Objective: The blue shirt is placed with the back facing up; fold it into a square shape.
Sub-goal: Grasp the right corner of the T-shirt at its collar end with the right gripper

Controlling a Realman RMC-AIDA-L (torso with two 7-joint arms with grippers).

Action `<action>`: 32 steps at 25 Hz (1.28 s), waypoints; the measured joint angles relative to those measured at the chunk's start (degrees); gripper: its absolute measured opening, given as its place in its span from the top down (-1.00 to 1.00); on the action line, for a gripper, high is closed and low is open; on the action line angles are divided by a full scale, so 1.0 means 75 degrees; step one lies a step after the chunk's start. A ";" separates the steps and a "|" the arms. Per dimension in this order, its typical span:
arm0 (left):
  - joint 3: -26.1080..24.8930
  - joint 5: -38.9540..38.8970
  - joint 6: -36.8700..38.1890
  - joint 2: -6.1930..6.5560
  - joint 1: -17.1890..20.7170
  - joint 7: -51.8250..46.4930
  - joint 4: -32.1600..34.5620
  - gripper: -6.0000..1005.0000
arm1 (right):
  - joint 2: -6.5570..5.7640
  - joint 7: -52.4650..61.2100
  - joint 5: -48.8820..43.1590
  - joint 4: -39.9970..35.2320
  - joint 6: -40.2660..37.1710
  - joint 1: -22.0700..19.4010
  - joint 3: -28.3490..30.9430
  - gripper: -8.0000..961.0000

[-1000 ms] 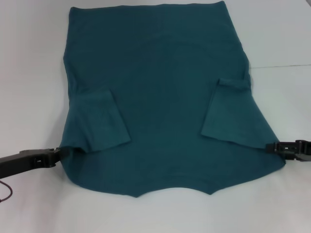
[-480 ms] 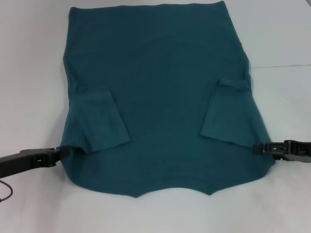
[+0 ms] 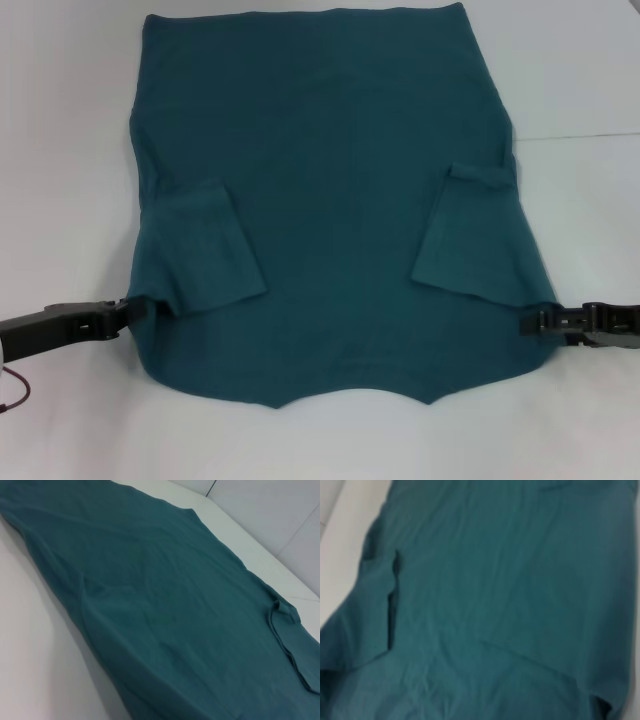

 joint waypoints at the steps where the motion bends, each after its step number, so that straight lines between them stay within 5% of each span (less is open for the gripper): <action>1: -0.0007 0.0000 0.0000 0.0000 -0.0009 -0.0001 0.0001 0.92 | -0.0006 0.0023 -0.0047 0.0000 -0.0001 0.0005 -0.0001 -0.90; 32: -0.0033 -0.0058 -0.0038 0.0000 -0.0139 -0.0008 -0.0010 0.90 | 0.0109 0.0380 -0.0136 0.0087 0.0024 0.0275 -0.0089 -0.90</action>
